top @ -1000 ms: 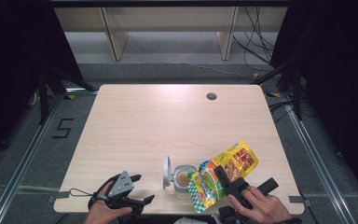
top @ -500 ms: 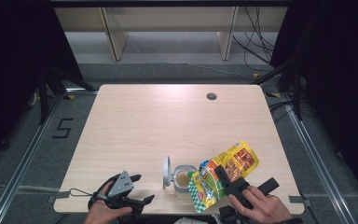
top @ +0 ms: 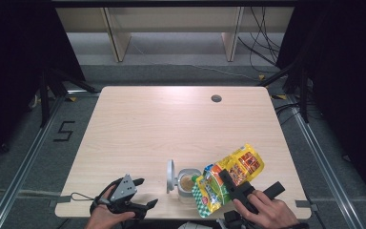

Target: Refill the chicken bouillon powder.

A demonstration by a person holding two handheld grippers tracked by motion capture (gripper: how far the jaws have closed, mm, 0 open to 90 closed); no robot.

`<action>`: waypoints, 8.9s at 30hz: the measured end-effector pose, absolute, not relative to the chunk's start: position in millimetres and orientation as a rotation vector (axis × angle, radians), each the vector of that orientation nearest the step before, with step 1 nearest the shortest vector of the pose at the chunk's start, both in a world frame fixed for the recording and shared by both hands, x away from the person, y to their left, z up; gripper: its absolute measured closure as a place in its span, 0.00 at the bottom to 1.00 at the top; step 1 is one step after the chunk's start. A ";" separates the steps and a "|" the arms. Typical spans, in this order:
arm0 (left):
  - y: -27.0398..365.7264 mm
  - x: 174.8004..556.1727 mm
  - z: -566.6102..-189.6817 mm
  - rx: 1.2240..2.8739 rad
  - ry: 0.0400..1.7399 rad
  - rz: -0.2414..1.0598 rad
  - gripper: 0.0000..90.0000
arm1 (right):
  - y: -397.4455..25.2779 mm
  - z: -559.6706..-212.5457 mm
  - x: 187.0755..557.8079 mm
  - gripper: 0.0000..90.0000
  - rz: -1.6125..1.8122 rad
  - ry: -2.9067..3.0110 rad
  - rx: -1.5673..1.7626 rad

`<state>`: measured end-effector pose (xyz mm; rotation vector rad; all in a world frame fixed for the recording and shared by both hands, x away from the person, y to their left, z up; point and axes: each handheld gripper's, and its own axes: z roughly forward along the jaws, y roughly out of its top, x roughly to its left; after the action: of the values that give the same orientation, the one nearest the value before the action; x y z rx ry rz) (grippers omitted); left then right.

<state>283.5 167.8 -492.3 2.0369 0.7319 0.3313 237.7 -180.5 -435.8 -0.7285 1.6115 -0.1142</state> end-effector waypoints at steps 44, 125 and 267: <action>167.6 283.6 -492.4 2.035 0.733 0.330 0.18 | -181.2 -433.3 237.1 0.73 -0.121 1.622 -0.730; 167.4 283.6 -492.7 2.034 0.731 0.329 0.18 | -180.5 -434.1 236.3 0.75 -0.145 1.610 -0.753; 167.7 283.7 -492.5 2.038 0.728 0.330 0.18 | -184.1 -435.9 238.3 0.78 -0.098 1.593 -0.770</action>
<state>283.7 167.7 -492.5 2.0378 0.7281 0.3303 238.3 -184.1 -435.9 -0.7696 1.5932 -0.0977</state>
